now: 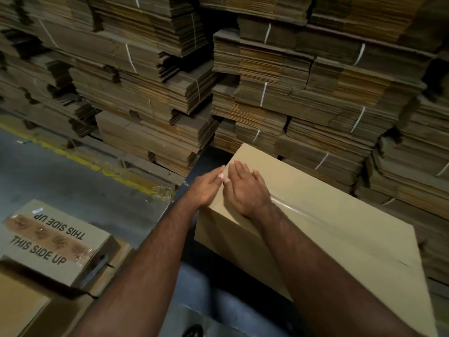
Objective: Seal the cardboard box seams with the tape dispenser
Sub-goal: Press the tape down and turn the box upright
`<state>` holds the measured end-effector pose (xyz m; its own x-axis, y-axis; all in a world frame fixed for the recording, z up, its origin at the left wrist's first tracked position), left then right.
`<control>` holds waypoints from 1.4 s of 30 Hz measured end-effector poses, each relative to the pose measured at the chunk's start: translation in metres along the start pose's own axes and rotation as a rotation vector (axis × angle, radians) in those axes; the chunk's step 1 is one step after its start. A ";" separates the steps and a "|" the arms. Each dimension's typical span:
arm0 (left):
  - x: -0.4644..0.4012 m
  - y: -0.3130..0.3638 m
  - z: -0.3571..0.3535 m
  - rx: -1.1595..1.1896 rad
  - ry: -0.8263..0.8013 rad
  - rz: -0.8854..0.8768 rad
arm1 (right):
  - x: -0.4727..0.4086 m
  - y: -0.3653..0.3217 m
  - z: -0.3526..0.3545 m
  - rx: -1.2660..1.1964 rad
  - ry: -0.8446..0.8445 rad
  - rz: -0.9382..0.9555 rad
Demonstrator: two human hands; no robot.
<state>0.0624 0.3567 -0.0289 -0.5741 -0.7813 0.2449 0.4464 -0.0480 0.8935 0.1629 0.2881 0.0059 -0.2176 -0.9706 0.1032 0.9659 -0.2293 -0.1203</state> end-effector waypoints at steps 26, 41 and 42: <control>0.160 0.052 -0.187 0.022 0.330 -0.100 | 0.182 0.306 0.046 -0.040 0.063 -0.681; 0.060 0.117 -0.164 0.032 0.162 0.031 | 0.229 0.304 0.032 -0.227 0.147 -0.739; 0.060 0.119 -0.169 0.008 0.145 0.026 | 0.232 0.303 0.029 -0.253 0.154 -0.721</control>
<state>0.1971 0.1990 0.0284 -0.4568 -0.8640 0.2117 0.4545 -0.0221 0.8905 0.4090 -0.0048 0.0222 -0.8149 -0.5700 0.1053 0.5207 -0.7997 -0.2990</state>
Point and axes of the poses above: each hand's wrist, its own x-axis away from the middle knuckle, its own z-axis out of the back of the hand, y = z × x, the point moved 6 cm from there along -x, towards the middle knuckle, and after that the axes turned 1 degree about x, right-handed, at the moved point
